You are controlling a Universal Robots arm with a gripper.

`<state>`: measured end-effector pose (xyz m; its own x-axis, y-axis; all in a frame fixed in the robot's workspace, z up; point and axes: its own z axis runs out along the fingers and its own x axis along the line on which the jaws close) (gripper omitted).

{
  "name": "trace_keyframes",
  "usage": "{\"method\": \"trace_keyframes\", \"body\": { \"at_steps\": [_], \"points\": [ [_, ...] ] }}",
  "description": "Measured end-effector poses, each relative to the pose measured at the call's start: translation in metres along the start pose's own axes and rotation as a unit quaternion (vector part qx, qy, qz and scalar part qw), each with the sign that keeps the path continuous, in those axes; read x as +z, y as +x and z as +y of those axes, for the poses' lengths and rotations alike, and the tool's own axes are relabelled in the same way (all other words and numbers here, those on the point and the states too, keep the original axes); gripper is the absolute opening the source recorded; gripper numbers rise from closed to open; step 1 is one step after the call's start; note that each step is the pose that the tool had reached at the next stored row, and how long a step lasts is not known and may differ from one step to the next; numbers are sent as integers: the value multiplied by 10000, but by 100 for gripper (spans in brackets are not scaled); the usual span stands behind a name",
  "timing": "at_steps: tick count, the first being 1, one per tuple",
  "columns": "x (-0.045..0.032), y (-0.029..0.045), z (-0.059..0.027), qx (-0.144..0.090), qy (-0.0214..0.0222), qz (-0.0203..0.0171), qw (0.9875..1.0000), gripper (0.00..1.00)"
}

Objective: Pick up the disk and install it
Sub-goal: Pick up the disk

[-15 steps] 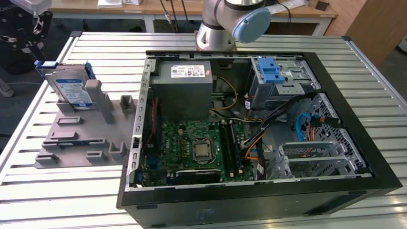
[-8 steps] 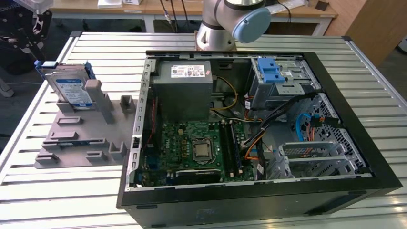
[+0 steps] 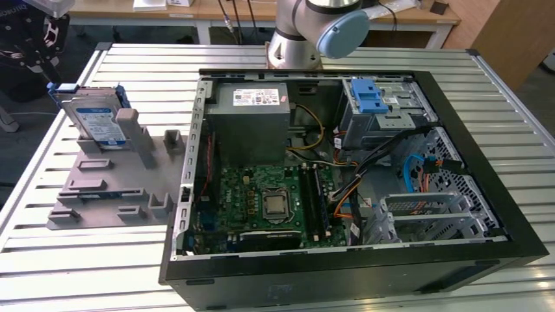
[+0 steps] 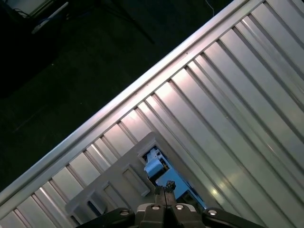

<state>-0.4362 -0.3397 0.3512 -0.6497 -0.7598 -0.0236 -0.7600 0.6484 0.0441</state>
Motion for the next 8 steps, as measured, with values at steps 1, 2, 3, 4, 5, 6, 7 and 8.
{"method": "trace_keyframes", "body": {
  "at_steps": [1, 2, 3, 4, 5, 6, 7, 8],
  "points": [
    [1, 0, 0, -49, -1, 2, 10000, 11],
    [1, 0, 0, -94, -2, 4, 10000, 11],
    [1, 0, 0, -139, -3, 6, 9999, 11],
    [2, 0, 0, -183, -4, 8, 9998, 11],
    [2, 0, 0, -228, -5, 10, 9997, 11],
    [2, 0, 0, -273, -6, 12, 9996, 11],
    [3, 0, 0, -321, -8, 14, 9995, 11],
    [3, 0, 0, -365, -9, 16, 9993, 11]
  ]
}}
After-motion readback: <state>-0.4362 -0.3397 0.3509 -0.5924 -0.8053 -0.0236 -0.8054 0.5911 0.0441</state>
